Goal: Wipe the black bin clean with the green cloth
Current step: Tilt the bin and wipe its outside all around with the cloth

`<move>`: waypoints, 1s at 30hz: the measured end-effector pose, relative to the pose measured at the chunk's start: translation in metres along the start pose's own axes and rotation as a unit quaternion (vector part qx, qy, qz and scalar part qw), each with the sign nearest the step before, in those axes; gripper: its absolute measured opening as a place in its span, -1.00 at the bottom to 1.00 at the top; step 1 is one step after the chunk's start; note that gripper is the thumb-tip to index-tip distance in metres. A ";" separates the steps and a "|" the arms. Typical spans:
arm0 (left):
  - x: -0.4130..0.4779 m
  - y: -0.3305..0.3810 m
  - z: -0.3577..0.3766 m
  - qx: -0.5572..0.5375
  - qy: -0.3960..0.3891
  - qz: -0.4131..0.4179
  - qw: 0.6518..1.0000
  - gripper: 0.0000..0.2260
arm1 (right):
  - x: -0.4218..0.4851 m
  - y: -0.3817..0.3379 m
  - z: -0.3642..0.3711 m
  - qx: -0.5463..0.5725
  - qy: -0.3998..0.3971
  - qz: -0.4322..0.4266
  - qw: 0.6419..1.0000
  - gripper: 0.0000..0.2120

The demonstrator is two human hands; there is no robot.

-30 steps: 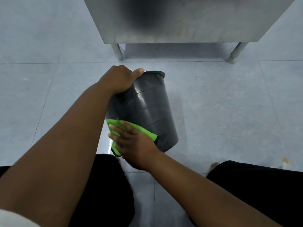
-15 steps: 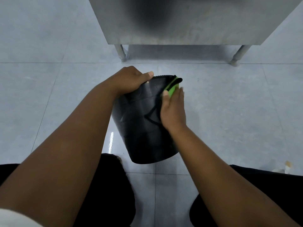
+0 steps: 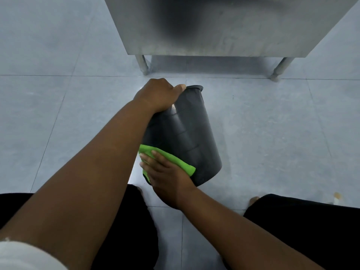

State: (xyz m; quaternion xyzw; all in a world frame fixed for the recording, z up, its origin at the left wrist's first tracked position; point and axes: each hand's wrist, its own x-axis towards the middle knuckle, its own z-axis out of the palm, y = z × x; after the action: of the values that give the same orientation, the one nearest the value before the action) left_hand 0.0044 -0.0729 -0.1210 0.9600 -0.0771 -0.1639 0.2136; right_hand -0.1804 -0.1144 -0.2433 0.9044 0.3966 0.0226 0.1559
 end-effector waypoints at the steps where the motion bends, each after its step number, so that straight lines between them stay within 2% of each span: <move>1: 0.002 -0.003 -0.002 -0.012 0.010 -0.003 1.000 -0.47 | -0.008 0.005 0.005 0.035 0.039 0.021 0.998 -0.53; 3: 0.004 -0.006 -0.007 -0.040 0.031 -0.006 0.999 -0.49 | -0.028 0.014 0.021 0.138 0.132 0.104 0.976 -0.54; 6: 0.007 -0.011 -0.013 -0.077 0.057 -0.001 0.995 -0.55 | -0.058 0.032 0.045 0.156 0.180 0.238 0.941 -0.34; 8: 0.008 -0.018 -0.013 -0.098 0.056 -0.005 0.994 -0.55 | -0.065 0.047 0.052 0.226 0.204 0.294 0.906 -0.28; 10: 0.009 -0.027 -0.014 -0.131 0.046 -0.013 0.990 -0.52 | -0.065 0.062 0.056 0.362 0.210 0.355 0.836 -0.25; 12: 0.008 -0.034 -0.016 -0.179 0.026 -0.019 0.983 -0.49 | -0.061 0.079 0.056 0.491 0.204 0.419 0.736 -0.28; 14: 0.007 -0.042 -0.015 -0.221 0.010 -0.024 0.975 -0.49 | -0.053 0.099 0.051 0.575 0.180 0.471 0.644 -0.33; 15: 0.006 -0.046 -0.013 -0.233 0.006 -0.029 0.972 -0.51 | -0.047 0.108 0.047 0.597 0.168 0.489 0.613 -0.35; 16: 0.006 -0.050 -0.010 -0.240 0.000 -0.035 0.970 -0.51 | -0.042 0.115 0.043 0.600 0.158 0.503 0.601 -0.36; 17: 0.005 -0.054 -0.008 -0.247 -0.005 -0.039 0.968 -0.49 | -0.036 0.119 0.038 0.580 0.156 0.510 0.616 -0.35; 18: 0.004 -0.057 -0.007 -0.260 -0.005 -0.042 0.965 -0.46 | -0.030 0.120 0.032 0.535 0.162 0.504 0.659 -0.32; 20: 0.003 -0.060 -0.007 -0.273 -0.017 -0.051 0.960 -0.44 | -0.019 0.112 0.019 0.385 0.171 0.440 0.793 -0.27; 21: 0.003 -0.061 -0.009 -0.265 -0.035 -0.056 0.962 -0.51 | -0.015 0.103 0.014 0.316 0.164 0.393 0.848 -0.26; 23: 0.003 -0.055 -0.017 -0.243 -0.082 -0.064 0.964 -0.71 | -0.008 0.086 0.005 0.237 0.156 0.284 0.916 -0.27; 25: 0.004 -0.036 -0.028 -0.245 -0.106 -0.041 0.963 -0.74 | -0.002 0.066 0.004 0.204 0.160 0.153 0.953 -0.32; 27: 0.010 -0.016 -0.033 -0.202 -0.097 0.025 0.974 -0.62 | 0.002 0.045 0.006 0.187 0.146 0.047 0.970 -0.38; 30: 0.013 0.006 -0.022 -0.019 -0.113 0.060 0.992 -0.34 | 0.006 0.021 0.000 0.086 0.061 0.015 0.994 -0.32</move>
State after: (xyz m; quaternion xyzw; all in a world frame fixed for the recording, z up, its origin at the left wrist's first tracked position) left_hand 0.0235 -0.0721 -0.1033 0.9247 -0.1548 -0.2598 0.2314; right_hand -0.1612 -0.1231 -0.2381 0.9171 0.3925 0.0455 0.0524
